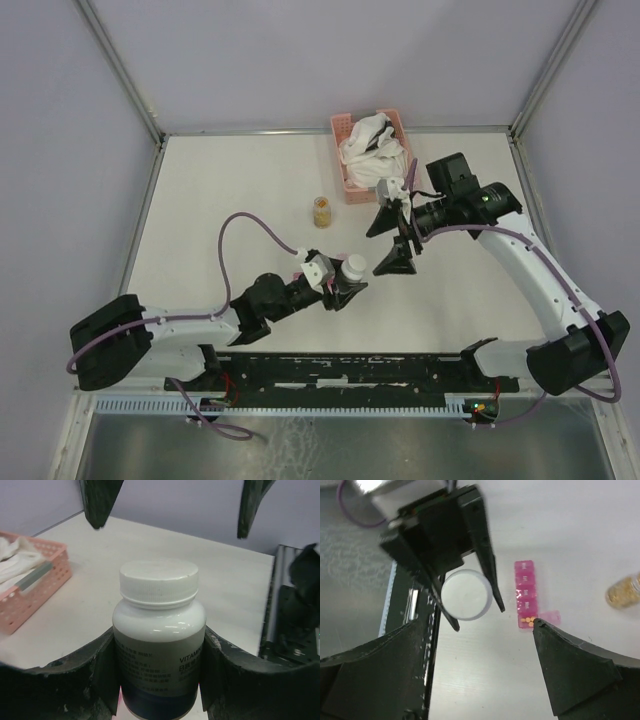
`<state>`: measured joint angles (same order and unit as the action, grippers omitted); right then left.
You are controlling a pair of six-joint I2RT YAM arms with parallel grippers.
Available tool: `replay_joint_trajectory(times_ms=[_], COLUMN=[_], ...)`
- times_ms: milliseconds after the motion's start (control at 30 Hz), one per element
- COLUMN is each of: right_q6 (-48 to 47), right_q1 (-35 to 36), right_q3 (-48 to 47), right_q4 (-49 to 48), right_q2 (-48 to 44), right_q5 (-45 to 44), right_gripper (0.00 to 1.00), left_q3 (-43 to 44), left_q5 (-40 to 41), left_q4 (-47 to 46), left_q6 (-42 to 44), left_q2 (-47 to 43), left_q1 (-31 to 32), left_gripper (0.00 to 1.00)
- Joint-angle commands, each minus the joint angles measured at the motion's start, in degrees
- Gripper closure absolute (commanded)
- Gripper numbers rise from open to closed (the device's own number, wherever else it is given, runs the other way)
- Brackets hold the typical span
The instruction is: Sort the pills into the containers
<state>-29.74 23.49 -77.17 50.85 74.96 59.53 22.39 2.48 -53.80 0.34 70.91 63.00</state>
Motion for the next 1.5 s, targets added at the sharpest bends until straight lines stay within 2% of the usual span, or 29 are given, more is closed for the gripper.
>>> replay_joint_trajectory(times_ms=[0, 167, 267, 400, 567, 667, 900, 1267, 1333, 1467], right_q6=[-53.5, -71.5, -72.7, -65.1, -47.3, -46.1, -48.8, -46.9, -43.3, -28.8], right_q1=[0.4, 2.6, 4.2, 5.4, 8.5, 9.6, 10.3, 10.3, 10.3, 10.3], right_q3=[-2.8, -6.2, -7.7, -8.4, -4.7, -3.1, -4.3, -4.1, -3.5, -0.4], right_q4=[31.8, 45.6, 48.6, 43.5, 26.7, 24.6, 28.8, 28.3, 25.6, 14.3], right_q2=[-0.6, 2.0, 4.1, 5.0, 2.5, 1.7, 3.0, 3.2, 2.8, 0.8], right_q5=[12.1, 11.1, 11.8, 12.3, 8.0, 6.4, 5.5, 5.3, 4.7, 1.3], right_gripper=[0.0, 0.0, 0.0, 0.01, 0.04, 0.09, 0.24, 0.54, 0.59, 0.66], left_q3=[0.3, 1.3, 1.7, 3.0, 4.0, 4.2, 4.2, 3.9, 3.7, 3.3], left_q5=[-15.9, -19.2, -20.6, -22.7, -24.0, -24.1, -24.4, -23.7, -22.6, -19.0], left_q4=[1.0, 5.5, 6.2, 6.4, 5.7, 5.3, 5.0, 4.6, 4.2, 2.4], left_q6=[-5.0, -4.7, -4.8, -5.0, -5.1, -5.0, -5.1, -5.2, -5.3, -5.4], left_q2=[-4.9, -7.0, -6.9, -5.2, -3.7, -3.3, -3.3, -3.9, -3.7, -3.3], left_q1=[-0.7, -1.2, -1.6, -1.7, -1.7, -1.7, -1.7, -1.8, -1.7, -1.8], left_gripper=[0.97, 0.97, 0.97, 0.97, 0.97, 0.97, 0.97, 0.97, 0.97, 0.97])
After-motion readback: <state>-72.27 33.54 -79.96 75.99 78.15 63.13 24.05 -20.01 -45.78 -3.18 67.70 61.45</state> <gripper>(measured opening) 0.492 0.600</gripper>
